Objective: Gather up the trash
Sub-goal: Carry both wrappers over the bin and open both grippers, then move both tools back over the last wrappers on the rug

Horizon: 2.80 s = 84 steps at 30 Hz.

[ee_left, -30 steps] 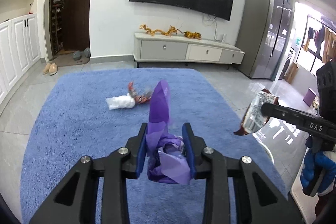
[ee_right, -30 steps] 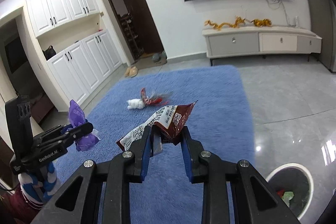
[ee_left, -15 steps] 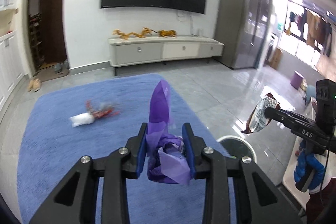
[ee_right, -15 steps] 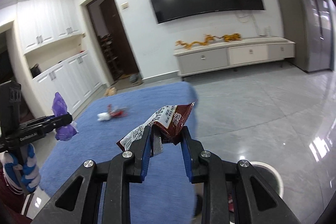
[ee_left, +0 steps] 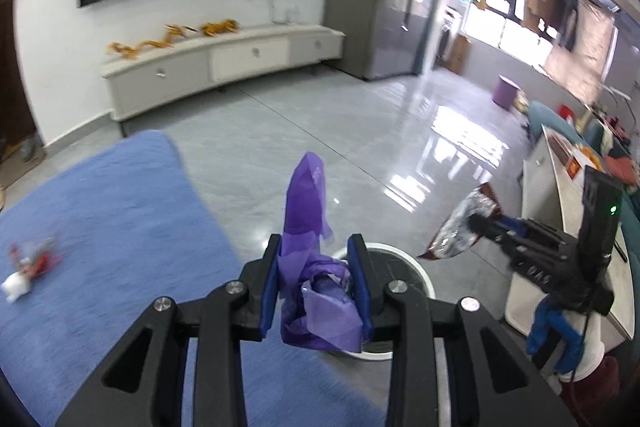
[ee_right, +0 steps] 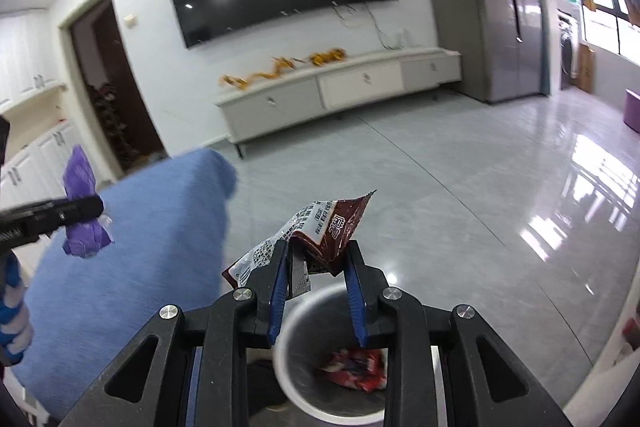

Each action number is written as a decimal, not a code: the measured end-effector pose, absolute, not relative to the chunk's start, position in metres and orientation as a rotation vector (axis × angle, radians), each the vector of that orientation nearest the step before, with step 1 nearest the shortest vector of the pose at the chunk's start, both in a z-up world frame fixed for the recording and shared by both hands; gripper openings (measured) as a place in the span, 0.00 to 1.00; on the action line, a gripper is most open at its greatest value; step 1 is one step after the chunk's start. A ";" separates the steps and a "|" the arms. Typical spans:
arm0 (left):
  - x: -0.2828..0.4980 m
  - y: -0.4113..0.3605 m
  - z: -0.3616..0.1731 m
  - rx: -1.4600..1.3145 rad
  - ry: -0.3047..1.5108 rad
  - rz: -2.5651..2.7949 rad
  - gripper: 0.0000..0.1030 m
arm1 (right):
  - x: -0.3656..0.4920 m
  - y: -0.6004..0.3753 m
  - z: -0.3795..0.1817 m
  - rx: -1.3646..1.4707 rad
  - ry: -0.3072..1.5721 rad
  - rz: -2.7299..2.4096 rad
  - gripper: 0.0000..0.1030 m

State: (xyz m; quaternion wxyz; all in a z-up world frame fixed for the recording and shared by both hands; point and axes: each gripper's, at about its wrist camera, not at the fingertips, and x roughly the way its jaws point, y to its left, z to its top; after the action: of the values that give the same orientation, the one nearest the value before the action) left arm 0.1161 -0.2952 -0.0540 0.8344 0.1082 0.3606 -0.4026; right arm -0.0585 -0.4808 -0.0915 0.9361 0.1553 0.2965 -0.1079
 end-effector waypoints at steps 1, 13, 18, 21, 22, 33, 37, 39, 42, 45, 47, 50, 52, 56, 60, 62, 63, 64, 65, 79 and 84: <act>0.117 -0.308 -0.061 0.245 0.775 -0.868 0.30 | -0.058 -0.485 -0.099 0.329 0.619 -0.228 0.25; 0.126 -0.402 -0.119 0.269 0.895 -1.005 0.43 | -0.046 -0.515 -0.163 0.435 0.763 -0.276 0.33; 0.132 -0.413 -0.128 0.234 0.919 -1.019 0.63 | -0.040 -0.522 -0.176 0.456 0.808 -0.298 0.44; 0.134 -0.411 -0.128 0.220 0.922 -1.019 0.64 | -0.043 -0.524 -0.178 0.458 0.817 -0.308 0.45; 0.135 -0.412 -0.127 0.214 0.920 -1.016 0.64 | -0.044 -0.525 -0.178 0.458 0.817 -0.312 0.45; 0.125 -0.367 -0.086 0.188 0.782 -0.918 0.64 | -0.069 -0.523 -0.134 0.420 0.744 -0.359 0.46; 0.117 -0.344 -0.068 0.195 0.713 -0.860 0.64 | -0.074 -0.515 -0.115 0.398 0.710 -0.361 0.46; 0.115 -0.332 -0.061 0.193 0.691 -0.832 0.64 | -0.075 -0.509 -0.104 0.385 0.692 -0.359 0.46; 0.112 -0.313 -0.051 0.175 0.662 -0.802 0.64 | -0.076 -0.499 -0.088 0.362 0.668 -0.348 0.46; 0.111 -0.295 -0.042 0.148 0.647 -0.785 0.65 | -0.074 -0.487 -0.072 0.331 0.647 -0.332 0.46; 0.111 -0.284 -0.036 0.134 0.635 -0.773 0.70 | -0.072 -0.477 -0.062 0.311 0.633 -0.321 0.47; 0.109 -0.262 -0.027 0.109 0.603 -0.749 0.75 | -0.069 -0.463 -0.049 0.288 0.615 -0.304 0.50; 0.110 -0.248 -0.021 0.092 0.586 -0.735 0.76 | -0.067 -0.455 -0.042 0.281 0.608 -0.292 0.51; 0.113 -0.214 -0.012 0.048 0.565 -0.710 0.76 | -0.059 -0.433 -0.027 0.252 0.593 -0.270 0.53; 0.117 -0.179 -0.005 0.005 0.541 -0.673 0.77 | -0.045 -0.410 -0.015 0.228 0.589 -0.236 0.54; 0.119 -0.162 -0.003 -0.018 0.531 -0.655 0.77 | -0.036 -0.396 -0.010 0.213 0.590 -0.216 0.54; 0.121 -0.152 -0.002 -0.030 0.525 -0.645 0.77 | -0.031 -0.389 -0.008 0.203 0.592 -0.205 0.54; 0.123 -0.141 -0.002 -0.045 0.522 -0.634 0.77 | -0.026 -0.382 -0.006 0.192 0.595 -0.195 0.54; 0.125 -0.134 -0.002 -0.055 0.522 -0.628 0.77 | -0.024 -0.375 -0.005 0.183 0.596 -0.190 0.54; 0.178 -0.012 -0.032 -0.125 0.550 -0.436 0.78 | 0.058 -0.278 -0.002 0.065 0.628 -0.012 0.60; 0.218 0.041 -0.054 -0.127 0.591 -0.315 0.79 | 0.096 -0.253 -0.013 0.039 0.646 0.073 0.62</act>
State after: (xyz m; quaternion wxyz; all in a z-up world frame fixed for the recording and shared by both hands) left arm 0.2184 0.0412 -0.0545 0.9425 -0.0621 0.2898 -0.1544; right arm 0.0962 -0.2532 -0.0129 0.9474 0.0190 0.3174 0.0358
